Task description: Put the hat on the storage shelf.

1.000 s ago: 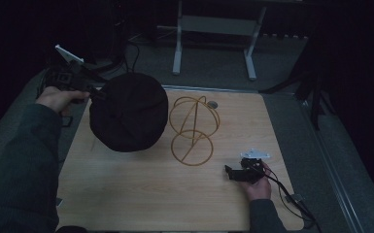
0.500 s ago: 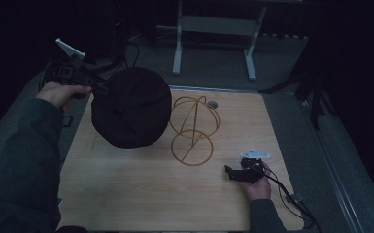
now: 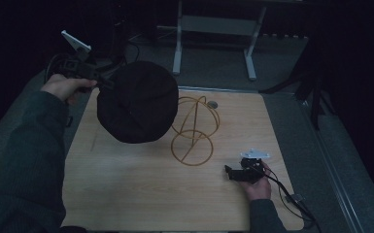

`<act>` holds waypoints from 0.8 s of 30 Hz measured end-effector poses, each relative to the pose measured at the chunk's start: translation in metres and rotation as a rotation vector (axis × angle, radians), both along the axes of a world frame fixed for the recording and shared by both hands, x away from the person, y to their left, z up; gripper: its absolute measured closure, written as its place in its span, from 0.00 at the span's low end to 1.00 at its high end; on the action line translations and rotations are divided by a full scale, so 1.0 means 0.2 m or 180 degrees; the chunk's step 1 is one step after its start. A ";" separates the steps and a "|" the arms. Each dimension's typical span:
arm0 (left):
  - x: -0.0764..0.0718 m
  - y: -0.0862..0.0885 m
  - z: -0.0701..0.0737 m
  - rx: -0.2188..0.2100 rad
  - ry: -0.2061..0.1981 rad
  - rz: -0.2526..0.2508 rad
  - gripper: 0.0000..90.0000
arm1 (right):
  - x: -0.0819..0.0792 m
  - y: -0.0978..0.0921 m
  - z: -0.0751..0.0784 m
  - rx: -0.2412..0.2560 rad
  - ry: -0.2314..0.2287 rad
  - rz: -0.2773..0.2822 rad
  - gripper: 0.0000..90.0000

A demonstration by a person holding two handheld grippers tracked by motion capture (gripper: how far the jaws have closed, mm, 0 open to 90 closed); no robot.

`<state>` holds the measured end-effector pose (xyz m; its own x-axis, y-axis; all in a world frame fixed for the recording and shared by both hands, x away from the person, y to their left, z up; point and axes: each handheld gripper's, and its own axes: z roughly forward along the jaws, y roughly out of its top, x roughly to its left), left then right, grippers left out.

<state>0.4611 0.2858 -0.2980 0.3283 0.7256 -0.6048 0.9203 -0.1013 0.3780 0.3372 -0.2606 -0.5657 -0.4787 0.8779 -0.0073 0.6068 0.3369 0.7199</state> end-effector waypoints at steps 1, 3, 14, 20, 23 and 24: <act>0.00 -0.01 0.00 0.0002 -0.0002 -0.0001 0.86 | 0.00 0.00 0.00 0.0000 0.0000 0.0001 0.13; 0.01 -0.03 0.01 0.0016 -0.0006 -0.0018 0.86 | 0.00 0.00 0.00 -0.0002 0.0000 0.0002 0.13; 0.04 -0.11 0.04 0.0004 -0.0020 -0.0087 0.86 | 0.00 0.00 0.00 0.0002 0.0001 -0.0001 0.13; 0.06 -0.16 0.06 0.0036 -0.0016 -0.0123 0.86 | 0.00 0.00 0.00 -0.0001 0.0000 0.0002 0.13; 0.07 -0.19 0.06 0.0028 -0.0009 -0.0127 0.86 | 0.00 0.00 0.00 -0.0002 0.0001 0.0002 0.13; 0.08 -0.19 0.07 0.0031 -0.0013 -0.0130 0.86 | 0.00 0.00 0.00 -0.0005 0.0001 0.0005 0.13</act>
